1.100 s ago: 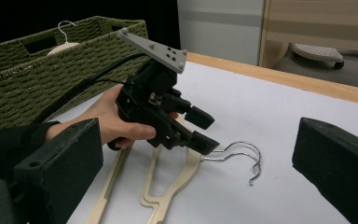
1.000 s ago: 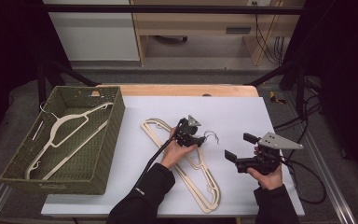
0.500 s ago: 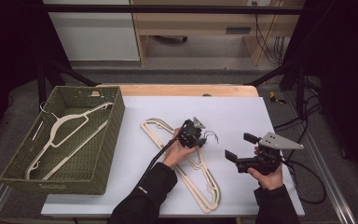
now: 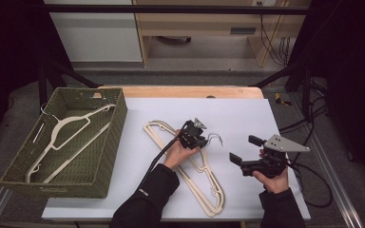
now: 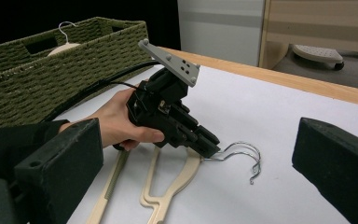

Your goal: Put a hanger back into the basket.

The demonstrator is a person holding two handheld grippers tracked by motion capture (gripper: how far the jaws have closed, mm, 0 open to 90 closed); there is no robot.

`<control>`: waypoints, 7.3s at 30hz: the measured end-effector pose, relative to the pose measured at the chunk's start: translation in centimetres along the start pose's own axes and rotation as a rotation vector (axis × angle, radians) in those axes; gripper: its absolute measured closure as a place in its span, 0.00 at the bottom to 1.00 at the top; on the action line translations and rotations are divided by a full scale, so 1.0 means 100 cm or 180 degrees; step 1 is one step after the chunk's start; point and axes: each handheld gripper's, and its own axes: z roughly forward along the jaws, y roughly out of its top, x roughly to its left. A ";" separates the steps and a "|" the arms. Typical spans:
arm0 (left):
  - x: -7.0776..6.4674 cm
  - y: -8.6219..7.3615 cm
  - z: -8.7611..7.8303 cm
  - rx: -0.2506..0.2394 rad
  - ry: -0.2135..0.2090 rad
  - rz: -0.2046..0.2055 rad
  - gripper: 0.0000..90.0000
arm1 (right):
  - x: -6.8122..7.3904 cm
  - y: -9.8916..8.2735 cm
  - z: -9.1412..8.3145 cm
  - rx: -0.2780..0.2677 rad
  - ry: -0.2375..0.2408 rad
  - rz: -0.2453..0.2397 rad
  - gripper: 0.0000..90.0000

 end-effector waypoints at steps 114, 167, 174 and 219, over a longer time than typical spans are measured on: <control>-0.021 -0.093 -0.224 -0.0797 0.0114 0.0176 0.21 | 0.056 -0.005 0.082 0.0958 0.1485 0.0248 0.97; -0.052 -0.090 -0.231 -0.0625 -0.0143 0.0393 0.96 | 0.045 0.005 0.053 0.0261 0.0576 -0.0340 0.16; -0.048 -0.089 -0.249 -0.0766 -0.0060 0.0297 0.96 | 0.026 0.003 0.032 0.0161 0.0265 -0.0177 0.04; 0.074 -0.085 -0.395 -0.1037 0.0673 0.0084 0.96 | 0.005 -0.001 0.007 0.0061 -0.0046 -0.0112 0.00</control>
